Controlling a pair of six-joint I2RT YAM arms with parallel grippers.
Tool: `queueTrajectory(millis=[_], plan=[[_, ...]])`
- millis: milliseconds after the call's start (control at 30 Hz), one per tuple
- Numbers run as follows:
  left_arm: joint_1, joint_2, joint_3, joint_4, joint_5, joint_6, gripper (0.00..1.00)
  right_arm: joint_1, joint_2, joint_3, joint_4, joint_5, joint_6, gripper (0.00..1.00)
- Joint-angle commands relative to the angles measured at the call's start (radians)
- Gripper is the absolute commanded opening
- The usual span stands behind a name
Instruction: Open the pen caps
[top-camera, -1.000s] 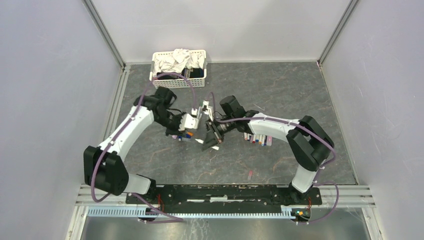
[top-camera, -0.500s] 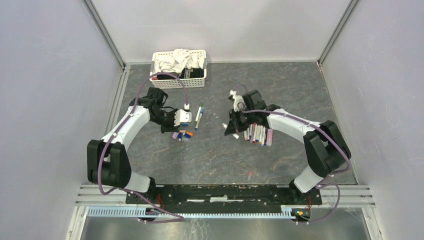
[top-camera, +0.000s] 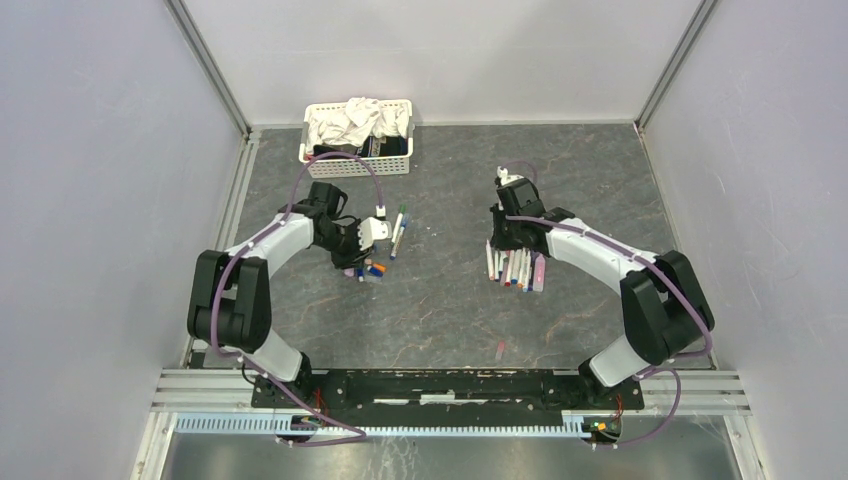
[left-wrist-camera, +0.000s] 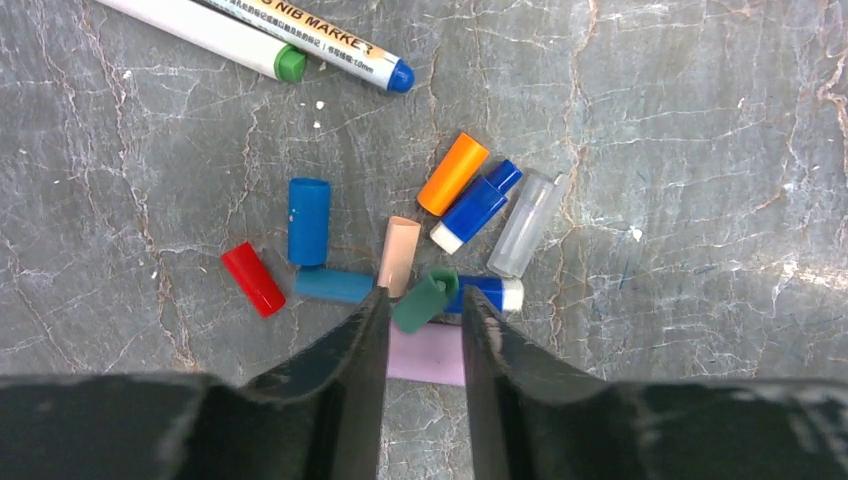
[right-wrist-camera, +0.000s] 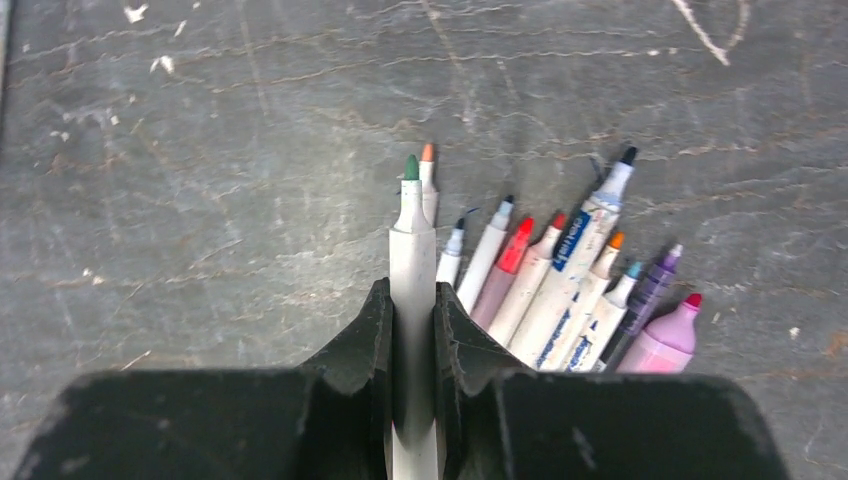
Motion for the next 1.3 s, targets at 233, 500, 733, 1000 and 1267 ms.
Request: queueTrajectory(millis=[233, 500, 733, 1000, 1267], plan=[[-0.004, -0.059, 0.055, -0.022, 0.023, -0.093, 0.69, -0.004, 0.050, -0.037, 0.029, 0.154, 0.058, 0.11], [-0.004, -0.087, 0.249, -0.205, 0.104, -0.210, 1.00, -0.003, 0.060, -0.065, 0.044, 0.144, 0.065, 0.30], [-0.004, -0.128, 0.351, -0.308, 0.122, -0.240, 1.00, -0.003, 0.037, -0.093, 0.048, 0.130, 0.070, 0.29], [-0.002, -0.150, 0.394, -0.313, 0.084, -0.311, 1.00, 0.000, -0.010, -0.069, 0.071, 0.030, 0.102, 0.24], [0.003, -0.149, 0.399, -0.267, 0.045, -0.386, 1.00, 0.083, 0.159, 0.243, 0.006, 0.055, 0.104, 0.41]])
